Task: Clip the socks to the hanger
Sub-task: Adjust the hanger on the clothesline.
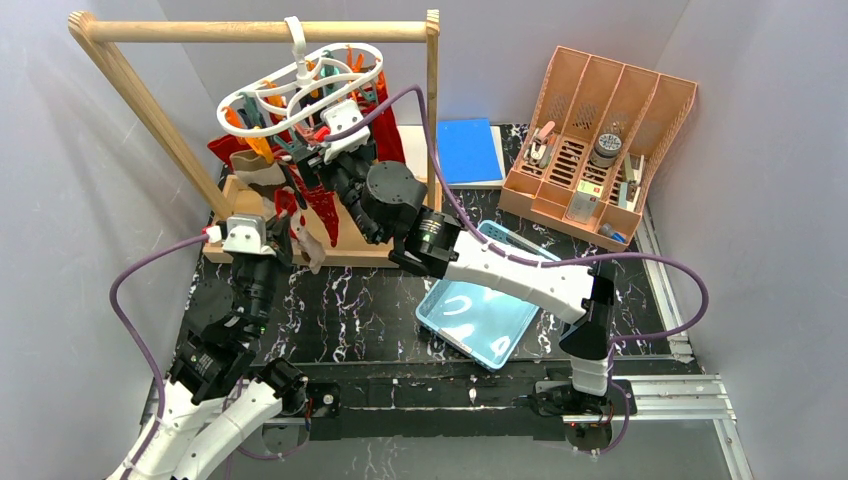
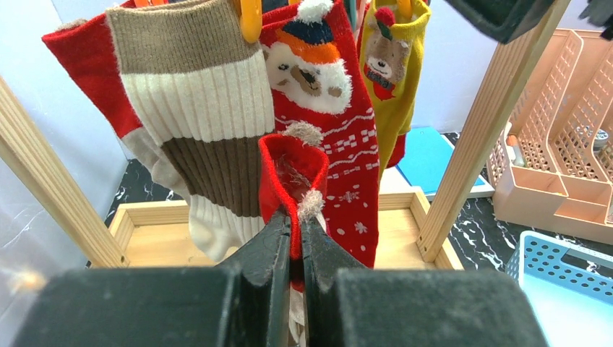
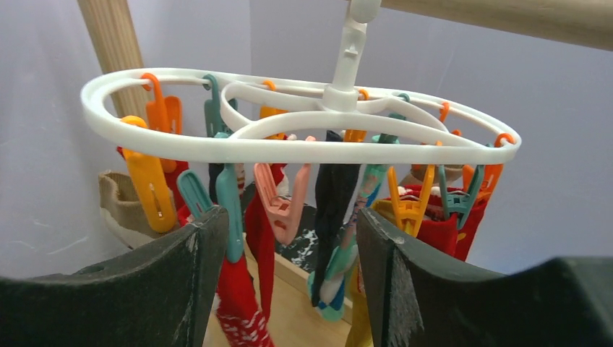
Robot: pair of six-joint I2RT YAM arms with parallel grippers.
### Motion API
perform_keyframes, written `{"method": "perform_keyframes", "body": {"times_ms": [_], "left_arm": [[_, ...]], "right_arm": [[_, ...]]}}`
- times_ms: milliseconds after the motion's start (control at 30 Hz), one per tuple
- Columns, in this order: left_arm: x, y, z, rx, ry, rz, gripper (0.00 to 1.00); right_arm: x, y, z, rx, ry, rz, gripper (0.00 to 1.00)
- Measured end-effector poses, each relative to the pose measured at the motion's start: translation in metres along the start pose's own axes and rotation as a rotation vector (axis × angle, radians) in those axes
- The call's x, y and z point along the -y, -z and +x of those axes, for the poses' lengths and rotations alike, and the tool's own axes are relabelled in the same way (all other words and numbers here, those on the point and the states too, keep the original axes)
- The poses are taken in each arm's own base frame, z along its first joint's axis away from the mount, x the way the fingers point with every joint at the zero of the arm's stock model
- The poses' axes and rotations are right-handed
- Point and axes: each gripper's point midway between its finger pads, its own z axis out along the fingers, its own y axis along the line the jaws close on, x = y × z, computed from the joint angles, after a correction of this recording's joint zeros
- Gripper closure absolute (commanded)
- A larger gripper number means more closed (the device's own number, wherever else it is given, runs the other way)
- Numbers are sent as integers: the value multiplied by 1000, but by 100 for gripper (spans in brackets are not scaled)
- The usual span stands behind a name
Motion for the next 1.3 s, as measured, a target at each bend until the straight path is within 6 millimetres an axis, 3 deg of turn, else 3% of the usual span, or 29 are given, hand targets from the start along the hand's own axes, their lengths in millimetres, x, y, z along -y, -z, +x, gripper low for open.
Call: {"method": "perform_keyframes", "body": {"times_ms": [433, 600, 767, 1300], "left_arm": [[3, 0, 1, -1, 21, 12, 100], [4, 0, 1, 0, 26, 16, 100], [4, 0, 1, -1, 29, 16, 100], [4, 2, 6, -7, 28, 16, 100]], "right_arm": [[11, -5, 2, 4, 55, 39, 18], [15, -12, 3, 9, 51, 51, 17], [13, -21, 13, 1, 58, 53, 10], [1, -32, 38, -18, 69, 45, 10]]}}
